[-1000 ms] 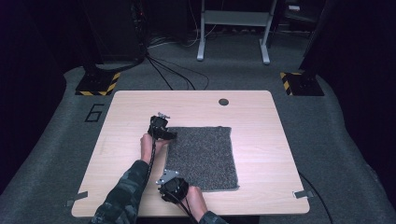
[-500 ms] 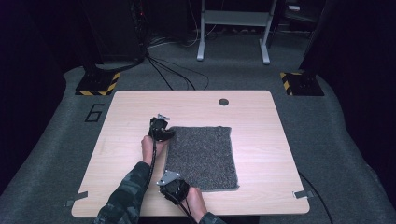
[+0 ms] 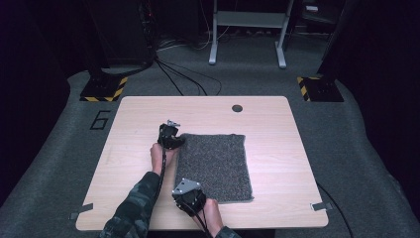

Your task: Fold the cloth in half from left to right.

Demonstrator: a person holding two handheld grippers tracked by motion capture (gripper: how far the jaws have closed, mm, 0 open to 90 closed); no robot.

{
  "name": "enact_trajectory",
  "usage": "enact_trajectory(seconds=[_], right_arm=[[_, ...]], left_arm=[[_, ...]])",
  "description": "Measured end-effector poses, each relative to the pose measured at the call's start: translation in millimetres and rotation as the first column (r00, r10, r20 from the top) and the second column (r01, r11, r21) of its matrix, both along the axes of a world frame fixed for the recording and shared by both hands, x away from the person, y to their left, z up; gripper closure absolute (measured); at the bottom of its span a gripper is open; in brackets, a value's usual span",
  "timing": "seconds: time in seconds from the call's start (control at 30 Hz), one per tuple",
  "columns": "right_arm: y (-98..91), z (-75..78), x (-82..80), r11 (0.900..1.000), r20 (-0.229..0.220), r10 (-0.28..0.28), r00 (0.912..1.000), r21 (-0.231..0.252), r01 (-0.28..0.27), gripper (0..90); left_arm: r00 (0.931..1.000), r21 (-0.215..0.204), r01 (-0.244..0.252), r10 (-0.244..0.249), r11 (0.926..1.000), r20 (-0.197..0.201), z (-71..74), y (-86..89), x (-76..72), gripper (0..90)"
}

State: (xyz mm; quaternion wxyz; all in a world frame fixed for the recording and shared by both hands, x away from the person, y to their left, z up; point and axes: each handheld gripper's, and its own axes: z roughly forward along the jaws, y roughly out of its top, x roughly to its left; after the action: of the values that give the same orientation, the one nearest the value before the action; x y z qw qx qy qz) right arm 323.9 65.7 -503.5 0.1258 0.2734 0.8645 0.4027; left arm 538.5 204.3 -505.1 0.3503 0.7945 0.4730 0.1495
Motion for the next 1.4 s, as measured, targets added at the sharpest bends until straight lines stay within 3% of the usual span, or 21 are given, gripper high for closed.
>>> enact_trajectory(seconds=[0.57,0.7,0.97,1.0,1.1,1.4], right_arm=[[-15.5,29.6,-2.8,0.9964,0.055,-0.014,0.9984,0.085,0.01,88.5],[-14.2,43.3,-2.9,0.9942,0.086,-0.006,0.9963,0.108,-0.003,88.6],[-2.2,66.8,-2.6,0.9861,0.14,0.001,0.9901,0.165,-0.024,88.6],[-2.1,68.9,-3.0,0.9843,0.148,0.0,0.9889,0.175,-0.026,88.5],[-3.6,71.3,-3.7,0.9827,0.152,-0.004,0.9883,0.184,-0.024,88.5],[-26.5,71.8,-5.8,0.98,0.144,-0.055,0.988,0.198,0.025,88.5]], left_arm=[[0.9989,0.021,0.004,-0.005,0.9998,0.047,36.0,-2.2,2.2,86.0],[0.9979,0.049,-0.004,0.001,0.9988,0.065,54.0,3.8,3.0,86.0],[0.9952,0.056,-0.042,0.037,0.9975,0.091,79.1,18.8,2.9,85.9],[0.9952,0.08,-0.041,0.034,0.996,0.092,86.7,19.5,2.6,85.9],[0.994,0.099,-0.041,0.03,0.9943,0.105,91.5,16.8,1.8,85.9],[0.9949,0.098,0.007,-0.017,0.9952,0.1,88.7,-10.4,9.5,85.8]])
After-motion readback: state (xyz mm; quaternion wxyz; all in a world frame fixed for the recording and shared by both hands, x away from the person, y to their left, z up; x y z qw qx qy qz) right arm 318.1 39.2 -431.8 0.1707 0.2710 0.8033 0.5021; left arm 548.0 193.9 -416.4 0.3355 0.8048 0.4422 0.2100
